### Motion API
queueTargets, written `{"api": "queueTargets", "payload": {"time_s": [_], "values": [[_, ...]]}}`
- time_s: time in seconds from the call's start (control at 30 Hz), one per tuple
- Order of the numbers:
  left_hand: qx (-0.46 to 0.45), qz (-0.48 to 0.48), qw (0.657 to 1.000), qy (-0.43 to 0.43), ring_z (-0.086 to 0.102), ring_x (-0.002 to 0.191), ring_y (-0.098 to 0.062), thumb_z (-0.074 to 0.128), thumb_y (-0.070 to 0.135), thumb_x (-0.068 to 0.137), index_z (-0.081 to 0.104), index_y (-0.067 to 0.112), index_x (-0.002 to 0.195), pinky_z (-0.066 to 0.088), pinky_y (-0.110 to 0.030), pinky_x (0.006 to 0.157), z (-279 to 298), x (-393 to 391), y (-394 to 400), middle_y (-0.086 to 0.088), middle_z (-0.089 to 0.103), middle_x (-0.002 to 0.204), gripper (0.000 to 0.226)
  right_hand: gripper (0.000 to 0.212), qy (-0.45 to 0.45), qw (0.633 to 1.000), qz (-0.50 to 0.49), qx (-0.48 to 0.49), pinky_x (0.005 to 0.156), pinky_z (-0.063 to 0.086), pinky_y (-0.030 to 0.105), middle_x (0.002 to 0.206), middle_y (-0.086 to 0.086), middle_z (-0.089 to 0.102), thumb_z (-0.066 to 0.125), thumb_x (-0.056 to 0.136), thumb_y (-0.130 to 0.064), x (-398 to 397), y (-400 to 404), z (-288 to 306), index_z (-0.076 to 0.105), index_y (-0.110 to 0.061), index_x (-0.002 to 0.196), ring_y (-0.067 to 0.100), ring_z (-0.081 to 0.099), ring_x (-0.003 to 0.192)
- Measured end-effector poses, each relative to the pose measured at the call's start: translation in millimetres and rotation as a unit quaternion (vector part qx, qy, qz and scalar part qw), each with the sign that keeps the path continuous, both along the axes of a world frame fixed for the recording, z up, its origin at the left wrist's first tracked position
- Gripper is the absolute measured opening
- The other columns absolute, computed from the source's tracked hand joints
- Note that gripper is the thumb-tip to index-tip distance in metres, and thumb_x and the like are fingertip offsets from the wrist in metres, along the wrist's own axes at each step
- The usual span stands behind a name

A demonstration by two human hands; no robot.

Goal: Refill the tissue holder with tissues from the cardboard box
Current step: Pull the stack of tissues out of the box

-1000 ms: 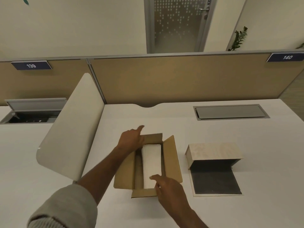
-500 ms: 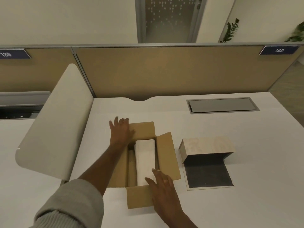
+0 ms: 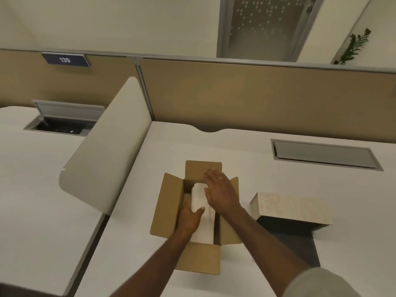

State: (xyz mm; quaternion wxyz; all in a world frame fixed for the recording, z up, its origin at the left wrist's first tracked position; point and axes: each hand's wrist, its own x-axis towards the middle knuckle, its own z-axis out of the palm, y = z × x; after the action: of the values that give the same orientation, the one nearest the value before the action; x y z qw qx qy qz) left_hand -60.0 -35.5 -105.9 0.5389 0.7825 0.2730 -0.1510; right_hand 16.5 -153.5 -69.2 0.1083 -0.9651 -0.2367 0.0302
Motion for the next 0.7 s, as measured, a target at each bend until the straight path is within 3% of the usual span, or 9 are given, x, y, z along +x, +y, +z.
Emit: {"api": "queueTargets", "payload": {"time_s": [0.2, 0.27, 0.43, 0.57, 0.7], "values": [[0.006, 0.057, 0.993, 0.100, 0.039, 0.140, -0.034, 0.059, 0.046, 0.092, 0.027, 0.005, 0.151, 0.037, -0.043, 0.114, -27, 23, -1, -0.016, 0.036, 0.156, 0.079, 0.049, 0.045, 0.999, 0.009, -0.014, 0.116, 0.031, 0.040, 0.154, 0.008, 0.039, 0.041, 0.102, -0.032, 24, -4, -20, 0.038, -0.013, 0.147, 0.028, 0.037, 0.140], [0.008, 0.066, 0.991, 0.115, 0.046, 0.134, -0.034, 0.065, 0.045, 0.088, 0.033, 0.003, 0.148, 0.043, -0.043, 0.109, -32, 26, -2, -0.017, 0.043, 0.150, 0.080, 0.048, 0.053, 0.999, 0.012, -0.005, 0.115, 0.032, 0.040, 0.154, 0.006, 0.040, 0.036, 0.103, -0.033, 28, -7, -27, 0.038, -0.014, 0.147, 0.027, 0.038, 0.140], [0.022, 0.065, 0.990, 0.120, 0.061, 0.115, -0.032, 0.077, 0.036, 0.079, 0.050, 0.002, 0.132, 0.053, -0.037, 0.090, -37, 35, -2, -0.016, 0.060, 0.130, 0.069, 0.051, 0.081, 0.996, 0.007, 0.030, 0.116, 0.029, 0.038, 0.154, 0.004, 0.040, 0.032, 0.104, -0.040, 29, -12, -35, 0.036, -0.016, 0.148, 0.024, 0.036, 0.141], [-0.032, 0.087, 0.990, 0.110, 0.065, 0.108, -0.033, 0.080, 0.025, 0.079, 0.059, -0.001, 0.121, 0.052, -0.036, 0.080, -36, 34, 2, -0.016, 0.065, 0.121, 0.054, 0.055, 0.087, 0.995, 0.005, 0.055, 0.116, 0.027, 0.037, 0.154, 0.004, 0.040, 0.034, 0.102, -0.045, 26, -14, -35, 0.036, -0.017, 0.149, 0.023, 0.035, 0.142], [-0.067, 0.092, 0.987, 0.112, 0.066, 0.100, -0.031, 0.085, 0.027, 0.074, 0.060, 0.004, 0.109, 0.055, -0.039, 0.083, -37, 32, 3, -0.015, 0.066, 0.111, 0.048, 0.065, 0.070, 0.995, 0.010, 0.064, 0.113, 0.031, 0.037, 0.151, 0.005, 0.044, 0.025, 0.098, -0.058, 24, -15, -38, 0.040, -0.016, 0.146, 0.024, 0.039, 0.139]]}}
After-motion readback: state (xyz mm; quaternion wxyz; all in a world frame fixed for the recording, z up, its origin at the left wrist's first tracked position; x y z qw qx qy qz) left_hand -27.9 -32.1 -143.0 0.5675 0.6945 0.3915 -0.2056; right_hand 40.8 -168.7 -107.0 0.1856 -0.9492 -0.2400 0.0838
